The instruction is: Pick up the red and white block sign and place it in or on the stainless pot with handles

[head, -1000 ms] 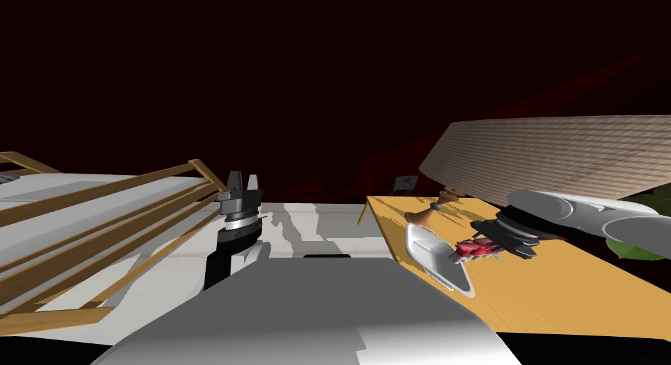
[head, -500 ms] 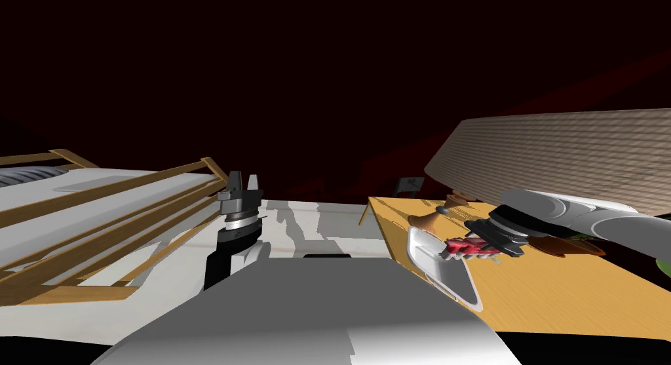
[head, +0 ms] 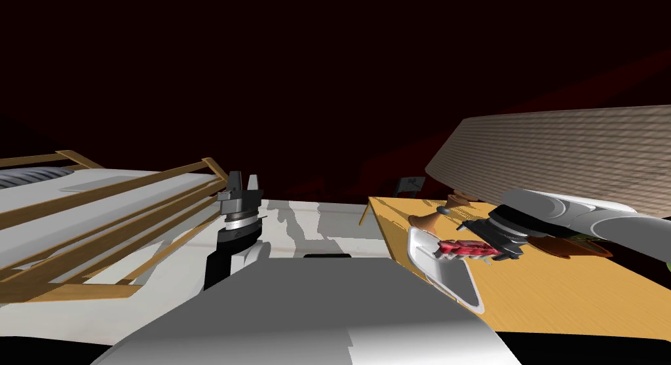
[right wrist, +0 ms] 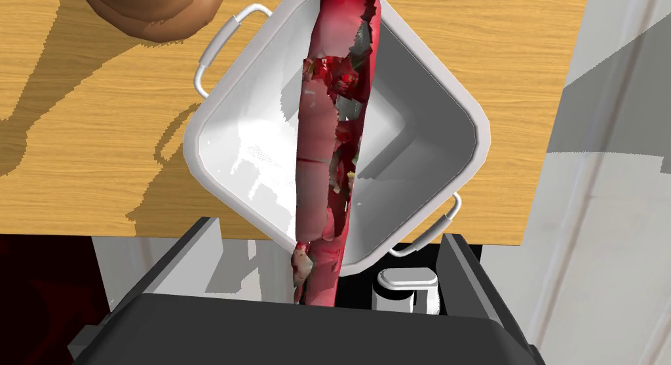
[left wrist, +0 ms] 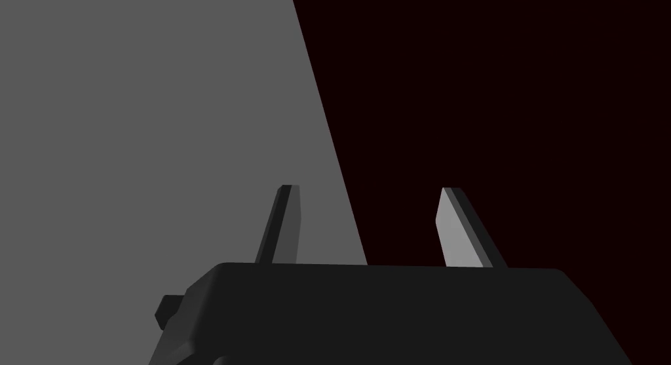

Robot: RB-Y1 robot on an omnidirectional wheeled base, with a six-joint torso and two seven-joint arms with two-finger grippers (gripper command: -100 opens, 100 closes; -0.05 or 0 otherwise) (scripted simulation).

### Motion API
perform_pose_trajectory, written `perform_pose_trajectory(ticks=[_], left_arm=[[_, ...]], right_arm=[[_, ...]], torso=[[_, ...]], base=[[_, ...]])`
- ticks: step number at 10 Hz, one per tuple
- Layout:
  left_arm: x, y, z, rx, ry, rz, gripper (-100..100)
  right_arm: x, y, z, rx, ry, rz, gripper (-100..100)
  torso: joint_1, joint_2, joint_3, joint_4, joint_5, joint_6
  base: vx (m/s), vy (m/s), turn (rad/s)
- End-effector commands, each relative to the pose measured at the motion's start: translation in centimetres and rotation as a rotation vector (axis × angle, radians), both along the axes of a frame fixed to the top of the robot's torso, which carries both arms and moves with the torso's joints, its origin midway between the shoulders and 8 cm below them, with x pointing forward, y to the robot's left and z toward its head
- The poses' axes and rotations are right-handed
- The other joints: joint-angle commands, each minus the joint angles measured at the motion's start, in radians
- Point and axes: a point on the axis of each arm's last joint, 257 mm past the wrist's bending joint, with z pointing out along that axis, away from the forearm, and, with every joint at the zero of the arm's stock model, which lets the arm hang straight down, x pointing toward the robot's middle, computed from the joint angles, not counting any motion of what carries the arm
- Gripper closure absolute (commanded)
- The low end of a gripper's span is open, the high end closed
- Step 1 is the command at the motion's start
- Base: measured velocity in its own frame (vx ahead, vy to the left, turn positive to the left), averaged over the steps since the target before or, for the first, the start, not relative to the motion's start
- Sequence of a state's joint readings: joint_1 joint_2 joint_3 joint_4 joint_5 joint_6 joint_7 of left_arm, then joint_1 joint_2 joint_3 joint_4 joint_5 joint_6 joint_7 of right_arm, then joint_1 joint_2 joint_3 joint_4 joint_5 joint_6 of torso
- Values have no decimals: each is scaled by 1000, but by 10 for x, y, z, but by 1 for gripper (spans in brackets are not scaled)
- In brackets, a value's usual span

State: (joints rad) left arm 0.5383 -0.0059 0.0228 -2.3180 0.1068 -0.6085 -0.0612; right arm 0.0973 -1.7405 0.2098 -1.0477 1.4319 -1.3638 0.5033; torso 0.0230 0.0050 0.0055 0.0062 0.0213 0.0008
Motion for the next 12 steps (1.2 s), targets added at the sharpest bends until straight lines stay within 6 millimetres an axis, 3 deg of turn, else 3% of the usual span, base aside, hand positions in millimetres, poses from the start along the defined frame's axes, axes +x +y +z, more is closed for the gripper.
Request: perform_pose_trajectory(ticks=[1, 2, 3, 7, 8, 12], left_arm=[[0, 0, 0, 0, 0, 0, 0], [0, 0, 0, 0, 0, 0, 0], [0, 0, 0, 0, 0, 0, 0], [0, 0, 0, 0, 0, 0, 0], [0, 0, 0, 0, 0, 0, 0], [0, 0, 0, 0, 0, 0, 0]], right_arm=[[0, 0, 0, 0, 0, 0, -100], [0, 0, 0, 0, 0, 0, 0], [1, 6, 8, 18, 7, 2, -100], [2, 12, 15, 34, 12, 5, -100], [1, 14, 14, 40, 17, 6, 0], [1, 14, 14, 40, 17, 6, 0]], torso=[[0, 0, 0, 0, 0, 0], [0, 0, 0, 0, 0, 0], [0, 0, 0, 0, 0, 0], [-6, -2, -1, 0, -1, 0], [-8, -3, -1, 0, 0, -1], [-9, -4, -2, 0, 0, -1]], base=[[0, 0, 0], [0, 0, 0], [16, -50, -20], [17, -63, -6], [0, 0, 0], [0, 0, 0]])
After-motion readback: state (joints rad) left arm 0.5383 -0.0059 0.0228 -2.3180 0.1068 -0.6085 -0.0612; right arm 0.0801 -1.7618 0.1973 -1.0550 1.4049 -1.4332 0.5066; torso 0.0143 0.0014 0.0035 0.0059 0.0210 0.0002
